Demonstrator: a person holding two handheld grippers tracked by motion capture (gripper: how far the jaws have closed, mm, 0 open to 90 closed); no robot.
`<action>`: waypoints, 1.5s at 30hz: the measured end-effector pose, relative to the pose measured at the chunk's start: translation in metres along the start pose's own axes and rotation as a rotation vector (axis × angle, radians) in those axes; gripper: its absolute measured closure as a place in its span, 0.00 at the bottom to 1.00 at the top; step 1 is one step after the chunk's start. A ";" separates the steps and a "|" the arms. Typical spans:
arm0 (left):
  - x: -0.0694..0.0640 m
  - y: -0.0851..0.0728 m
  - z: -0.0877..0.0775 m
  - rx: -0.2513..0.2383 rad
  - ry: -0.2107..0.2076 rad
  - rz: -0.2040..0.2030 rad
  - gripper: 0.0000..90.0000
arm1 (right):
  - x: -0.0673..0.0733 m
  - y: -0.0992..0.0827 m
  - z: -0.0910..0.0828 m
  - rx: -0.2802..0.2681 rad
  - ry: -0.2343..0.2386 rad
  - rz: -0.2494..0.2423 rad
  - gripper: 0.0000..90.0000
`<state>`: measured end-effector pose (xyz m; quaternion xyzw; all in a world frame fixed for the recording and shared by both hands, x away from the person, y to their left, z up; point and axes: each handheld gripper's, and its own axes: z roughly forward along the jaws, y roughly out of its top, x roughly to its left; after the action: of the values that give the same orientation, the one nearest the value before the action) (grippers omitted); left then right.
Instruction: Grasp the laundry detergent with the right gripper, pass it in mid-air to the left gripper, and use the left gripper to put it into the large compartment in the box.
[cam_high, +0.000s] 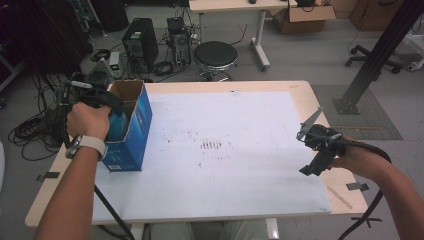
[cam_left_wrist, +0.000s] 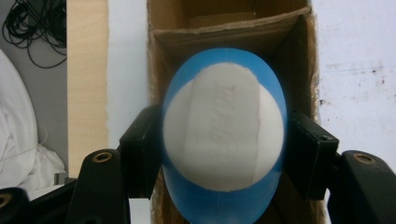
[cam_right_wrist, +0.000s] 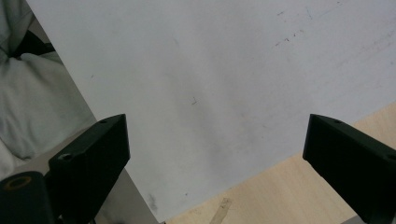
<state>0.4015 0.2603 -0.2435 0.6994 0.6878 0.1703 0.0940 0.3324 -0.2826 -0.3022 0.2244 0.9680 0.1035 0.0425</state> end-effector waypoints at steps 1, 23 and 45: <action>0.000 -0.001 0.003 -0.002 -0.002 -0.002 0.42 | 0.000 0.000 0.000 0.000 0.000 0.001 0.08; -0.004 -0.009 0.030 0.031 0.000 0.030 0.42 | -0.001 -0.003 0.003 0.007 0.004 0.008 0.08; 0.001 -0.010 0.030 0.019 -0.021 0.029 0.35 | 0.001 -0.003 0.006 0.007 0.011 0.007 0.08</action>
<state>0.4035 0.2646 -0.2749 0.7118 0.6783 0.1576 0.0920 0.3312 -0.2833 -0.3083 0.2275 0.9678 0.1013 0.0359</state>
